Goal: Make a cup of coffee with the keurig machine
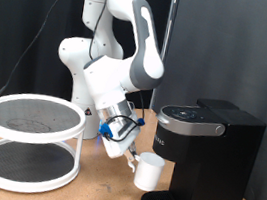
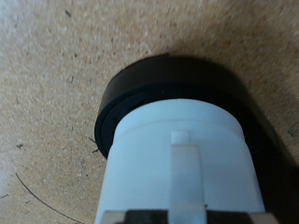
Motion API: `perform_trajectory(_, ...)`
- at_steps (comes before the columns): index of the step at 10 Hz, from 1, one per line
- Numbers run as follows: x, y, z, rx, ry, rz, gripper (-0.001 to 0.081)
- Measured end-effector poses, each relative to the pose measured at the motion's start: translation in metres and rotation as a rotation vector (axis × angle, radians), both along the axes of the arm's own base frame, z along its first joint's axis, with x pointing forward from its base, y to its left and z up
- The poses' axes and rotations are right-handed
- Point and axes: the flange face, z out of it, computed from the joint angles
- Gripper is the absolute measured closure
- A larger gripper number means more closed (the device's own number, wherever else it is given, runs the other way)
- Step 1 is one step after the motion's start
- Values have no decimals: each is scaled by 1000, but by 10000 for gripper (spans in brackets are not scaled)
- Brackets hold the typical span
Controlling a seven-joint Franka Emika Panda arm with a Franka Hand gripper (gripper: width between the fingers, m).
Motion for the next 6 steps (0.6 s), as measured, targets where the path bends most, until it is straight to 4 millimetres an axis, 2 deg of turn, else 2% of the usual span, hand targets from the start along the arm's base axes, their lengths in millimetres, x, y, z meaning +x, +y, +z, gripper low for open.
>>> perform_trajectory(6, 24, 18, -11, -2, -25, -12, 806)
